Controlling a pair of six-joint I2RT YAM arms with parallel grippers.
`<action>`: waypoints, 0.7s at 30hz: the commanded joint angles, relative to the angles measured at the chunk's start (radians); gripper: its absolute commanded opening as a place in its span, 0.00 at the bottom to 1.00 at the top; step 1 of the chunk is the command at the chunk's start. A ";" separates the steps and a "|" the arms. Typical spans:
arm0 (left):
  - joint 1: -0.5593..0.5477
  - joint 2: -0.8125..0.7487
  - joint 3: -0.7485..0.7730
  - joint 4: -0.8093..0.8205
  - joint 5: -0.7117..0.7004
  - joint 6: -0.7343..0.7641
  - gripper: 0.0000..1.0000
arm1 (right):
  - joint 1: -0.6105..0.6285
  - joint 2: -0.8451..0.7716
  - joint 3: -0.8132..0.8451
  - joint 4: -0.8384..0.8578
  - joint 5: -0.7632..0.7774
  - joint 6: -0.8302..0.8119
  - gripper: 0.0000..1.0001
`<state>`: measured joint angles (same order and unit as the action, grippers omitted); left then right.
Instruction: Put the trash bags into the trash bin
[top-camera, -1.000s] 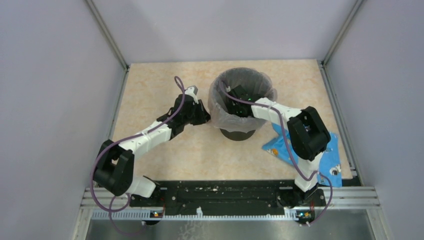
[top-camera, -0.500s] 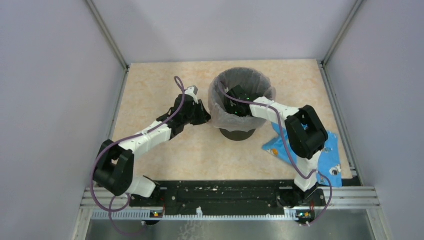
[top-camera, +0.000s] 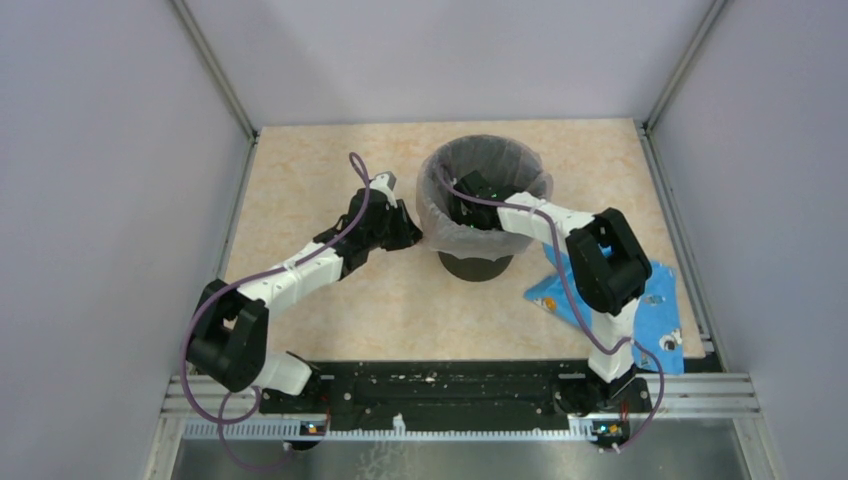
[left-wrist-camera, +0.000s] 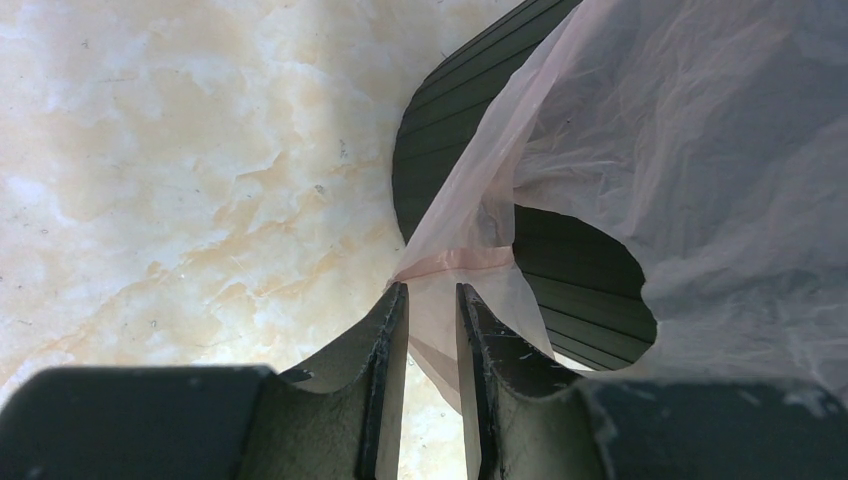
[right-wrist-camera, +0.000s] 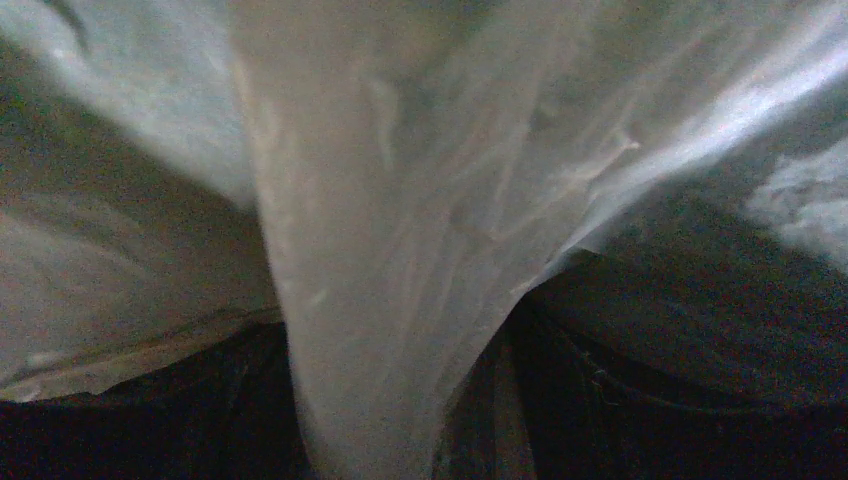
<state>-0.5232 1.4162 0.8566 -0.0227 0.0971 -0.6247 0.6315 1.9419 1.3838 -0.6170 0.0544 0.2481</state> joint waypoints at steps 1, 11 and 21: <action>0.004 -0.005 0.039 0.031 0.006 0.017 0.31 | -0.011 0.032 0.055 0.035 0.002 0.005 0.70; 0.005 0.000 0.045 0.031 0.015 0.018 0.31 | -0.011 0.023 0.139 -0.071 0.007 0.008 0.70; 0.005 0.004 0.051 0.032 0.018 0.020 0.31 | -0.012 0.023 0.187 -0.140 0.011 0.004 0.65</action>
<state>-0.5232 1.4162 0.8684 -0.0235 0.1081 -0.6239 0.6250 1.9652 1.5135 -0.7288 0.0563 0.2474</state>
